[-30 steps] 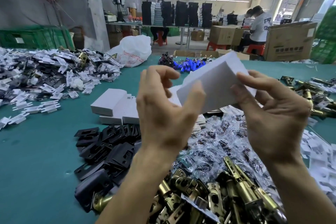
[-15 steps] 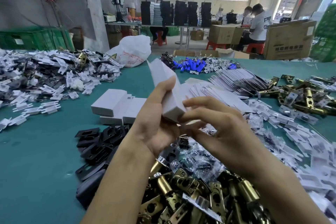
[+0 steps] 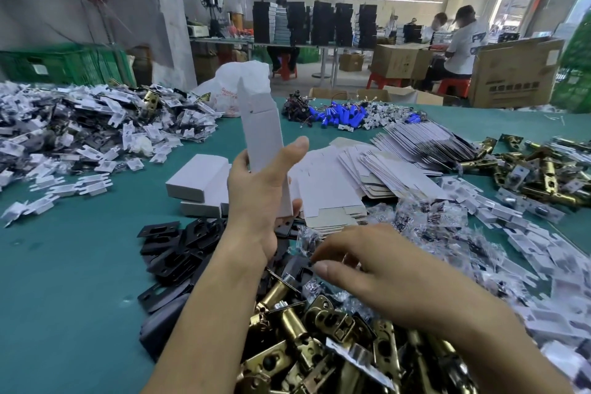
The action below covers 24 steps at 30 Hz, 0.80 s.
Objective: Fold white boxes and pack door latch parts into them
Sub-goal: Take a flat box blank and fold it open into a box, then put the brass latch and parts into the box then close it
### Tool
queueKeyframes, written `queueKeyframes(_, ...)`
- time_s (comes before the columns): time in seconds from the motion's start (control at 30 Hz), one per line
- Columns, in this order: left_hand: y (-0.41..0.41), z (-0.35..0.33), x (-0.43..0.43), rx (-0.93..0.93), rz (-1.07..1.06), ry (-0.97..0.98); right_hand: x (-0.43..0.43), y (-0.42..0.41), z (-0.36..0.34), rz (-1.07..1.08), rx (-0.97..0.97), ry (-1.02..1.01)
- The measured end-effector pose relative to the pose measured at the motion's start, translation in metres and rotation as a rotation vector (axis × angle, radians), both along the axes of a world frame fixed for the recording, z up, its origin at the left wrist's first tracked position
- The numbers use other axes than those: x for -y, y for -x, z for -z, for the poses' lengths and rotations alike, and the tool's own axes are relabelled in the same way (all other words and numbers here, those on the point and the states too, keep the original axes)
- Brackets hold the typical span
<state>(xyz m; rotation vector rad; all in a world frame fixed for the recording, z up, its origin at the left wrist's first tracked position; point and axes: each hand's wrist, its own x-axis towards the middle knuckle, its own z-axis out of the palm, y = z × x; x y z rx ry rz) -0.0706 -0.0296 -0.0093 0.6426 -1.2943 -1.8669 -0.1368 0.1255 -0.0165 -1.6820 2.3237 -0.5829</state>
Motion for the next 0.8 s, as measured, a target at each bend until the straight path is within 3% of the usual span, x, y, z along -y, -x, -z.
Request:
queueKeyframes(0.2, 0.001, 0.002, 0.004, -0.016, -0.106, 0.107, 0.005, -0.006, 0.007, 0.067, -0.074, -0.193)
queueKeyframes(0.43, -0.007, -0.005, 0.011, -0.055, -0.123, 0.129, 0.060, -0.028, -0.006, -0.218, -0.319, -0.219)
queueKeyframes(0.63, -0.011, -0.011, 0.009, -0.154, -0.074, 0.182, 0.085, -0.039, 0.001, -0.243, -0.536, -0.410)
queueKeyframes(0.8, -0.011, -0.009, 0.009, -0.184, -0.043, 0.175, 0.090, -0.036, 0.001, -0.289, -0.675, -0.363)
